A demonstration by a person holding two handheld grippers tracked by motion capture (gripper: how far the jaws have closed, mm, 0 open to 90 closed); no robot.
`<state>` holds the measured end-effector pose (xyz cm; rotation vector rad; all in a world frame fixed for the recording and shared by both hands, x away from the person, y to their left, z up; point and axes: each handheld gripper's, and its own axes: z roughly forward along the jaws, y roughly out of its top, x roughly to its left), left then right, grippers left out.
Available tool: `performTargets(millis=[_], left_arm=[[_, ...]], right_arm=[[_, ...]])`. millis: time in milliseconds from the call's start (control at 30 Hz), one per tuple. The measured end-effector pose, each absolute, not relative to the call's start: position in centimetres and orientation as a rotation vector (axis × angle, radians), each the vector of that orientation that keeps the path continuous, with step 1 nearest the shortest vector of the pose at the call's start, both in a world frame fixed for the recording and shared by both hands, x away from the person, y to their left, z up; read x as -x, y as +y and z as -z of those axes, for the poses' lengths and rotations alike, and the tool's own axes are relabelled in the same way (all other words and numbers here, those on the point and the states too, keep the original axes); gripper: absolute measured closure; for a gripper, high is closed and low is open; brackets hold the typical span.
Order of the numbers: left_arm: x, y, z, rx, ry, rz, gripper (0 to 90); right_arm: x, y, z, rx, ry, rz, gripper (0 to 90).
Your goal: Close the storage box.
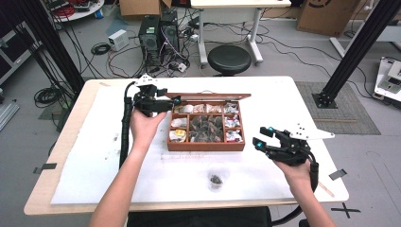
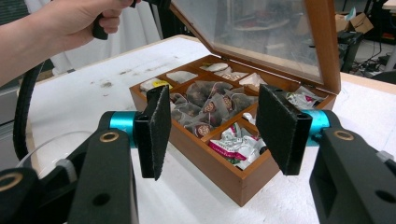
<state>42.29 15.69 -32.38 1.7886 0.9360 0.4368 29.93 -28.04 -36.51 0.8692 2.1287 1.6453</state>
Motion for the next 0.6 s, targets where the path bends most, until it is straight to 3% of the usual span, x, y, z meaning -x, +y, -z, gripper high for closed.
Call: performTargets(millis=[600], left_arm=[[-40.7, 15.7, 34.1, -1.793, 1.019, -0.383, 29.1]], right_arm=[[-29.7, -28.0, 36.5, -0.866, 2.112, -1.646, 46.4]])
